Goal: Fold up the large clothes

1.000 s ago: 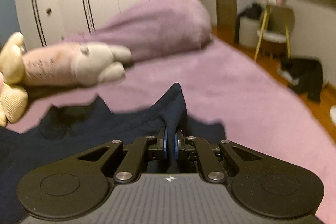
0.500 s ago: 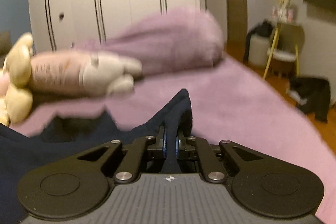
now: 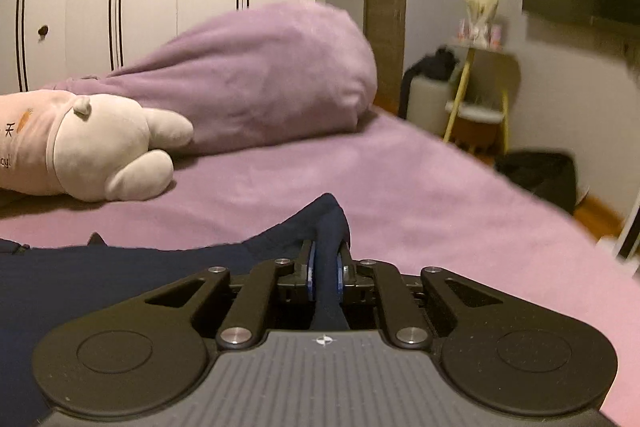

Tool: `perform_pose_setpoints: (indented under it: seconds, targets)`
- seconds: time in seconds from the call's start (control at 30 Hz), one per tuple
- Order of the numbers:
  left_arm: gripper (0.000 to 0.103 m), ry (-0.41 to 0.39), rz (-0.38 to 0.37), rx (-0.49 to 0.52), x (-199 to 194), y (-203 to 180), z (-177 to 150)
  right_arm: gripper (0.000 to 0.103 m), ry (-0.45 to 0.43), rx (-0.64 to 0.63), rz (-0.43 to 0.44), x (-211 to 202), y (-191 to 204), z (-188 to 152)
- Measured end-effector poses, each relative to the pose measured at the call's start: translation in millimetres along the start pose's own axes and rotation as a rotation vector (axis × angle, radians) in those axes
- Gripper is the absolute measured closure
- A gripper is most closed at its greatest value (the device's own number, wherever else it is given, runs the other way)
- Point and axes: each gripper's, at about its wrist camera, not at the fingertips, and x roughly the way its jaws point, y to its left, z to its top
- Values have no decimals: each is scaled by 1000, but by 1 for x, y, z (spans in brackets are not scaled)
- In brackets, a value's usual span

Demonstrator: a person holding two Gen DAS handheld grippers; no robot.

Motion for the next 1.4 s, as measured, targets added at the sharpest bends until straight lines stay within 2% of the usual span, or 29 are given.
perform_pose_setpoints:
  seconds: [0.03,0.17,0.3,0.43,0.5,0.53,0.57,0.63,0.67,0.73,0.8,0.87,0.97,1.0,1.03,1.1,1.13,1.17,1.23,1.33,1.4]
  targets:
    - [33,7,-18,-39,2,7,0,90,30,32,12,8,-4,-3]
    - [26,25,-33,-91,11,15,-5,89,-8,98,48,6,-12,-19]
    - [22,37,-61,-165,15,25,-5,88,-2,144,73,10,-21,-24]
    - [16,-17,-33,-183,-5,27,-7,83,-6,191,91,7,-29,-24]
    - [7,-15,-2,-218,-20,34,-7,59,-12,238,107,4,-36,-23]
    - [7,-13,9,-239,-28,40,-8,52,-16,275,126,1,-43,-22]
    - [7,-7,11,-262,-36,47,-8,40,-20,325,135,-3,-51,-22]
    - [11,-25,24,-302,-58,60,-6,31,-23,387,117,-15,-61,-19]
    - [16,-50,42,-306,-72,62,-3,31,-40,404,100,-27,-65,-18]
    - [14,-141,34,-263,-105,52,2,32,-74,393,110,-50,-64,-14]
    - [6,-179,-42,-131,-122,20,8,46,-128,281,170,-74,-45,-8]
    - [6,-155,-108,-14,-113,-17,10,47,-170,119,273,-92,-7,-4]
    - [5,-72,-98,77,-78,-50,-1,56,-102,4,469,-93,53,-3]
    - [5,-39,-74,92,-65,-55,-10,60,-86,-33,493,-89,68,-5]
    - [5,-8,-49,112,-52,-57,-18,62,-83,-82,491,-84,81,-10]
    - [5,25,-30,119,-37,-58,-31,62,-43,-138,431,-60,92,-26]
    - [4,21,-17,137,-34,-61,-33,62,21,-122,386,-40,90,-35]
    - [3,28,3,160,-30,-65,-34,68,74,-59,377,-23,81,-43]
    - [3,35,15,177,-28,-69,-34,71,53,-27,385,-21,77,-41]
    - [3,31,1,160,-33,-59,-25,71,74,-49,377,-21,81,-37]
    - [3,29,24,183,-33,-51,-19,72,61,-95,333,-26,74,-29]
